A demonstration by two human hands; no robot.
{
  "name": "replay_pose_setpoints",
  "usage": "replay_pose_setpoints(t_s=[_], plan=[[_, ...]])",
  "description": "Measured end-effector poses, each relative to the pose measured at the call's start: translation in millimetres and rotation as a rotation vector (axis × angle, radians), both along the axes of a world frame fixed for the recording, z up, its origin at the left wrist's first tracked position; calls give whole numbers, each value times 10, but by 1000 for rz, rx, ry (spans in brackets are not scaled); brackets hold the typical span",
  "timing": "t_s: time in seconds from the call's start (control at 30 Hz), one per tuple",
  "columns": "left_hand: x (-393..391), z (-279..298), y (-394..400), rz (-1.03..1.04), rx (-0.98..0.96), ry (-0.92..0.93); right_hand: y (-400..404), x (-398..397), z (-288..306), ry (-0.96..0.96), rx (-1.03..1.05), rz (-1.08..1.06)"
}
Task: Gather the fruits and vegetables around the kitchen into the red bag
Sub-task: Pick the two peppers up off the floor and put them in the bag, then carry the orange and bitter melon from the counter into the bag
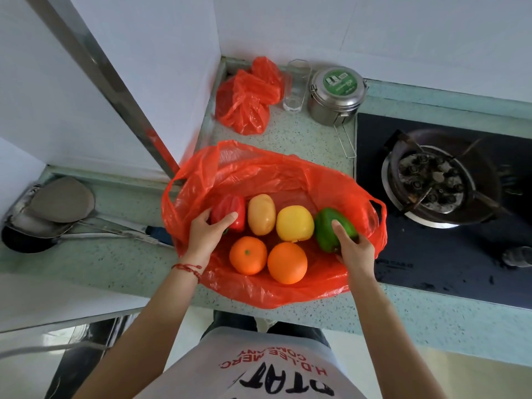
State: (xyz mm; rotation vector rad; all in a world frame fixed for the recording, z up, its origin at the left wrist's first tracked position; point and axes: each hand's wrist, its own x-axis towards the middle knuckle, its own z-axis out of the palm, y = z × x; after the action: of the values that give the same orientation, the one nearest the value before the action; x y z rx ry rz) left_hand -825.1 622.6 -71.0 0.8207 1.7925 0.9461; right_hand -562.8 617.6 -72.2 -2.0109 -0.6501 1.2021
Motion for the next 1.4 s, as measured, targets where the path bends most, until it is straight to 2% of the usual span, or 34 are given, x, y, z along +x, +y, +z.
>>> replay_pose_setpoints(t_s=[0.27, 0.43, 0.7, 0.83, 0.97, 1.1, 1.23, 1.4], plan=[[-14, 20, -62, -15, 63, -23, -75, -84, 48, -106, 28, 61], [-55, 49, -108, 52, 50, -84, -152, -113, 48, -174, 69, 81], [-54, 284, -215, -99, 197, 114, -362, -241, 257, -190, 250, 78], [-10, 330, -208, -270, 315, 256, -486, -329, 335, -269, 300, 76], [68, 329, -152, -509, 409, 447, -647, -374, 373, -543, 348, 152], [167, 267, -120, -781, 462, 631, -846, -344, 325, -746, 302, 244], [317, 188, -94, -1000, 497, 779, -1095, -256, 266, -771, 238, 146], [637, 209, -165, -1182, 558, 816, -1501, -67, 259, -789, 116, 8]])
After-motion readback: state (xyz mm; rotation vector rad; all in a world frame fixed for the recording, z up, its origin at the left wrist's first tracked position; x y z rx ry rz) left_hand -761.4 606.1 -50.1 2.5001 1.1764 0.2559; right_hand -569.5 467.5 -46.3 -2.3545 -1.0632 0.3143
